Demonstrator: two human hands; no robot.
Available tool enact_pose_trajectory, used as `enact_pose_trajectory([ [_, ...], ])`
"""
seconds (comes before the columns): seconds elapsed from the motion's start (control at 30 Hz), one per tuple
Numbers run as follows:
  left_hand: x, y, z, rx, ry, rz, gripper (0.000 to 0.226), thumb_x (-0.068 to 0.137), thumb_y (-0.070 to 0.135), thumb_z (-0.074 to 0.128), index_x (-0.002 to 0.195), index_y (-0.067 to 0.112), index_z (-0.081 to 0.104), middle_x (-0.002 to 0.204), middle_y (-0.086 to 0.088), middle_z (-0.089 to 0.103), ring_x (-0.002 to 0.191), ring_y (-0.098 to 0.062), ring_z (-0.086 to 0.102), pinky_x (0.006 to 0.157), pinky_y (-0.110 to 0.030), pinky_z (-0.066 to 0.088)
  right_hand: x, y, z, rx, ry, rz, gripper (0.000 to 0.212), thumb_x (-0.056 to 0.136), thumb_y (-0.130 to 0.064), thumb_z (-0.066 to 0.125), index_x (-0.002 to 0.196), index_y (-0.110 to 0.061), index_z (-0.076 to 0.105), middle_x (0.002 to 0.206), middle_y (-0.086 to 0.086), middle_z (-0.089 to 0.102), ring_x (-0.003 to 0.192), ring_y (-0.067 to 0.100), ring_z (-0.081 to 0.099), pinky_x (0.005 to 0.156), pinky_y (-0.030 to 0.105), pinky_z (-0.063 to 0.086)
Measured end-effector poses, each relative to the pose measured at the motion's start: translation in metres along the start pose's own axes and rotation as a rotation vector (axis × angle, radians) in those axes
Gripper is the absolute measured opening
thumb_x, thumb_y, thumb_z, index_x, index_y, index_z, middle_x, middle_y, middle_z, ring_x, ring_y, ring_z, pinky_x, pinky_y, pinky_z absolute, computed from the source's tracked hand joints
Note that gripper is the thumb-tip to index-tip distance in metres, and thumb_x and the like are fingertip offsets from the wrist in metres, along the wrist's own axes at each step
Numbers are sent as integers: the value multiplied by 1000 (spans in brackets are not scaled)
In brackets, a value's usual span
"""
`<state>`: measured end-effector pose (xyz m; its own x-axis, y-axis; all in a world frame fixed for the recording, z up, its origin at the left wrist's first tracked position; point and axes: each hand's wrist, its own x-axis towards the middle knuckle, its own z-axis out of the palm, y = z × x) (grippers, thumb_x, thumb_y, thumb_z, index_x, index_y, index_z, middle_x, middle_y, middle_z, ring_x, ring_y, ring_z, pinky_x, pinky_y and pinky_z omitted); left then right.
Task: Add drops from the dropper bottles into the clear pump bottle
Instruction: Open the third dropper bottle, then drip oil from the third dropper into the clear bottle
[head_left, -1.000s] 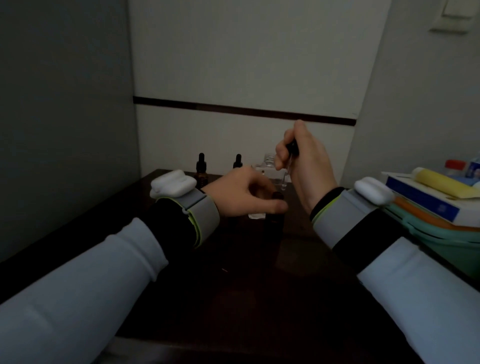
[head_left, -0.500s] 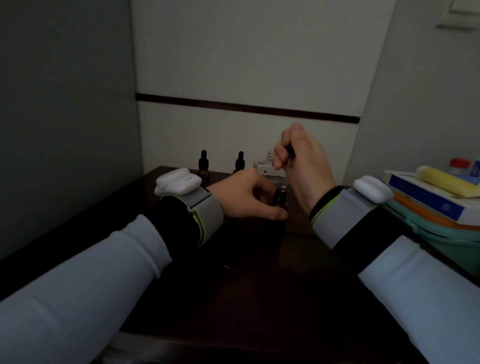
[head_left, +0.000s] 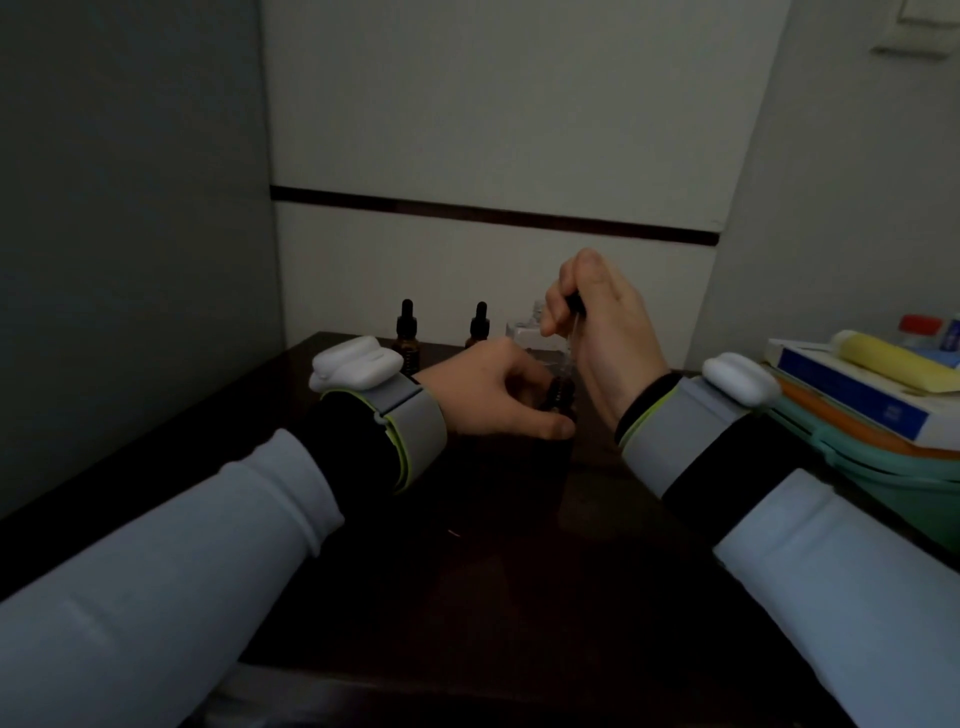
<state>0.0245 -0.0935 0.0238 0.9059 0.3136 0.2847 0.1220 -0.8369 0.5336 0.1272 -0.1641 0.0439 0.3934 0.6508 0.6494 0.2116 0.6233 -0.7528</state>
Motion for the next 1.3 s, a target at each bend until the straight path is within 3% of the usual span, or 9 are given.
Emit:
enact_pose_trajectory([
  [0.4,1,1,0,7,-4,4,28,80,34,72,59,22,58,57,3,52,50,-5,45,52,-21,35,-1,0,1,-39,0,18,36,102,-15,29,68,-13,42,54,1,39,47,9,42,52,17,43],
  [0.7,-4,5,-1,-12,2,-52,40,82,43,65,80,4,70,59,-2,62,55,-9,54,58,-26,42,1,-4,1,13,32,25,36,101,-17,29,68,-13,43,54,0,43,50,11,46,55,20,44],
  [0.77,-5,7,-2,10,51,-91,42,88,44,56,74,7,69,53,2,60,51,-7,53,57,-23,43,5,-8,-1,107,83,61,36,101,-24,28,70,-15,43,55,-1,46,52,12,47,55,21,44],
  [0.83,-6,9,-5,21,158,-86,39,93,33,50,71,5,67,52,1,59,50,-8,52,61,-28,45,7,-10,-4,168,117,54,32,99,-23,28,72,-16,44,57,-1,47,53,12,48,56,21,42],
  [0.93,-3,5,-8,30,425,-17,28,88,25,53,83,4,70,67,-6,65,64,-17,60,66,-32,48,9,-10,-10,80,183,-19,27,94,-14,31,73,-18,47,57,-7,53,54,8,51,60,25,40],
  [1.07,0,-5,-8,33,644,41,19,84,20,55,99,18,66,90,1,62,82,-12,56,70,-20,42,7,-11,-12,-154,253,-72,27,98,-14,34,82,-23,53,73,-6,59,67,5,54,63,22,40],
  [1.13,2,-8,-9,77,637,59,29,87,15,57,116,19,58,109,-2,58,99,-13,53,80,-17,39,5,-13,-12,-190,245,-107,23,100,-18,38,89,-25,57,81,-9,61,74,1,55,65,17,43],
  [1.23,2,-11,-7,109,524,10,51,90,21,59,139,21,42,137,-3,47,127,-16,41,104,-28,32,4,-14,-13,-199,248,-149,17,98,-20,45,100,-25,62,89,-14,62,80,-9,56,69,12,45],
  [1.3,4,-13,-5,120,409,-43,57,91,27,59,143,23,36,144,-2,41,134,-17,35,111,-32,28,5,-14,-14,-181,250,-160,16,96,-19,50,105,-24,63,93,-14,64,82,-11,58,72,11,46],
])
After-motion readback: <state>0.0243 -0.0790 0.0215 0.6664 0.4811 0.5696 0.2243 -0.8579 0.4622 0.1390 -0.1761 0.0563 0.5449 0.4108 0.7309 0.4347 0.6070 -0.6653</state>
